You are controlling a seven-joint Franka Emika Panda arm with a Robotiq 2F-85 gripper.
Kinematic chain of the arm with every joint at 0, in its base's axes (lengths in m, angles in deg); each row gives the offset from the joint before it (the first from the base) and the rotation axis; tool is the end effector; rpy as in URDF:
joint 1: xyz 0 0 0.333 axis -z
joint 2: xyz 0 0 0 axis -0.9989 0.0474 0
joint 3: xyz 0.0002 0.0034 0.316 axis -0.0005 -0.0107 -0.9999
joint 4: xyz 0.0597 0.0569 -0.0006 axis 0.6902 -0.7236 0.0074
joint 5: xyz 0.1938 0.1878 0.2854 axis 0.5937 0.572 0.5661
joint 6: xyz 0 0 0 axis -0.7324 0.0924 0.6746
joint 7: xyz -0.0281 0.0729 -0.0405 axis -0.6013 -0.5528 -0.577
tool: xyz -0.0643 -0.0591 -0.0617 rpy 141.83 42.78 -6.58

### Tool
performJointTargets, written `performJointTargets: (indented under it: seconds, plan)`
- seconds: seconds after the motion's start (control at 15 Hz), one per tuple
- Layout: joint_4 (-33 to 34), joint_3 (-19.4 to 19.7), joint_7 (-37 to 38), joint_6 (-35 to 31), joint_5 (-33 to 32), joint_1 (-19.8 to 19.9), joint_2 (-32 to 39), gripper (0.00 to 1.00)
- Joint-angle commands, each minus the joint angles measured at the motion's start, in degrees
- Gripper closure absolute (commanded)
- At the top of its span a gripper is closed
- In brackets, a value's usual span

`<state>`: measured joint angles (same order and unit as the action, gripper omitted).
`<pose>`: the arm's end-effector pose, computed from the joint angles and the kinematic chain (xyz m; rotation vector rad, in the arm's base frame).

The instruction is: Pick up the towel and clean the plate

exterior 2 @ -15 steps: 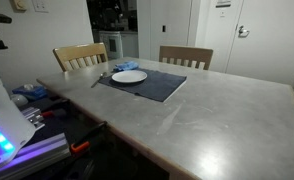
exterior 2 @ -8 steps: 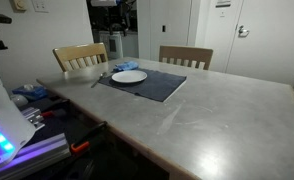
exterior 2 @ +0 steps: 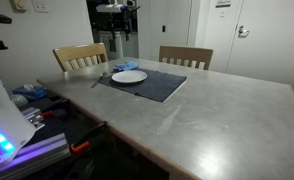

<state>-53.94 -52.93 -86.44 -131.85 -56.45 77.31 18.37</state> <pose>0.5981 0.2026 0.3376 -3.0513 -0.4370 -0.1323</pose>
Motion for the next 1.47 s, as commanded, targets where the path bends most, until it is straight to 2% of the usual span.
performJointTargets:
  seconds: [0.0,0.4,0.67,0.8,1.0,1.4]
  plan:
    - [0.55,0.73,1.82,-2.5,-1.22,-1.31,2.18,0.0]
    - [5.46,2.78,9.2,-11.98,-2.72,-5.21,13.06,0.0]
    - [10.93,7.2,14.41,-12.88,-5.79,-8.93,19.97,0.0]
    - [14.18,7.11,14.7,-11.41,-4.11,-8.68,23.59,0.0]
    - [18.44,4.48,12.35,-7.12,0.19,-6.64,27.93,0.0]
    - [24.3,5.72,13.46,2.11,0.83,-7.13,31.54,0.0]
